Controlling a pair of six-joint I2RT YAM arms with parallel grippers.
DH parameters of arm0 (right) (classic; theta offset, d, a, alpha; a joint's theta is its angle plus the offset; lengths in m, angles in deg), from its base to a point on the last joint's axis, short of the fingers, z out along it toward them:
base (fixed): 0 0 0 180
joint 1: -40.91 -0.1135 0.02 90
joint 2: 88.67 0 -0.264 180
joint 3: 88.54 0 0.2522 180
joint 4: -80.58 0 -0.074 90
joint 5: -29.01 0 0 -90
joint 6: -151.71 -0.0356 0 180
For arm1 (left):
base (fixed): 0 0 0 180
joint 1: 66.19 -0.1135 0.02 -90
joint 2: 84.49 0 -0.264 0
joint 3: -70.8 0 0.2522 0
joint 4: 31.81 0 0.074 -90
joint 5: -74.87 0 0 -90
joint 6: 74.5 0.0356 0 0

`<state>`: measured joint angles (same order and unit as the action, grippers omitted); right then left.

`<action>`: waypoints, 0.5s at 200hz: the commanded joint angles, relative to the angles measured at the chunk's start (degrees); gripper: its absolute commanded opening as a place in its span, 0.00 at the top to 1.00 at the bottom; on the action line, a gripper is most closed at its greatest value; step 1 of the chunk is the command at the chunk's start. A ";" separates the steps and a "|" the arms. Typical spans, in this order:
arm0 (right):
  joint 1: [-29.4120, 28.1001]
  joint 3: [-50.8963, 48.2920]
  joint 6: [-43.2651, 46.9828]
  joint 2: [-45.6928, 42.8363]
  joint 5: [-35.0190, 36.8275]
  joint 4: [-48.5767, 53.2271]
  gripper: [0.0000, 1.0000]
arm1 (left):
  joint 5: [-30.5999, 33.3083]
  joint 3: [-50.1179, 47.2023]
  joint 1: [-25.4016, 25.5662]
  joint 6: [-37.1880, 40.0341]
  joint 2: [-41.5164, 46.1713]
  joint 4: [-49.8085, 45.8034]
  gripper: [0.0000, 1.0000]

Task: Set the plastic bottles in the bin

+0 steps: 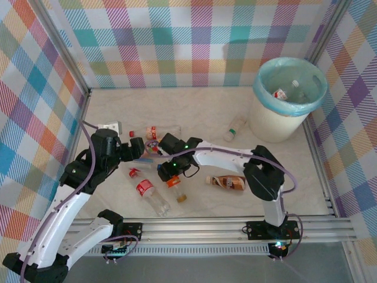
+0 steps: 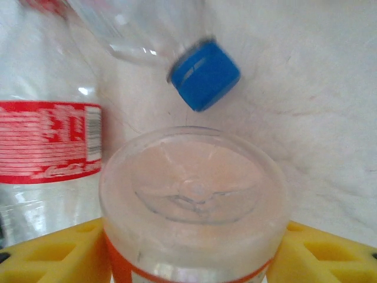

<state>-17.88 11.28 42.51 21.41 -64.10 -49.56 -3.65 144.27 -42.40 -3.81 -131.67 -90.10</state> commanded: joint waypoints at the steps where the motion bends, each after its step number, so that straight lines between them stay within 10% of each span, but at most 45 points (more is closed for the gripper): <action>1: 1.14 1.75 1.80 -6.54 4.42 0.68 0.39 | -4.18 2.72 -0.59 -1.82 -2.06 5.25 0.10; 100: 16.33 5.33 14.23 -22.33 14.27 -4.25 0.43 | -19.68 21.69 0.49 -3.47 -23.88 18.52 0.15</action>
<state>-6.56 13.38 50.99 2.94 -53.24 -50.57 -17.28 159.61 -42.35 -6.41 -150.71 -77.32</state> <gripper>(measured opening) 0.572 0.856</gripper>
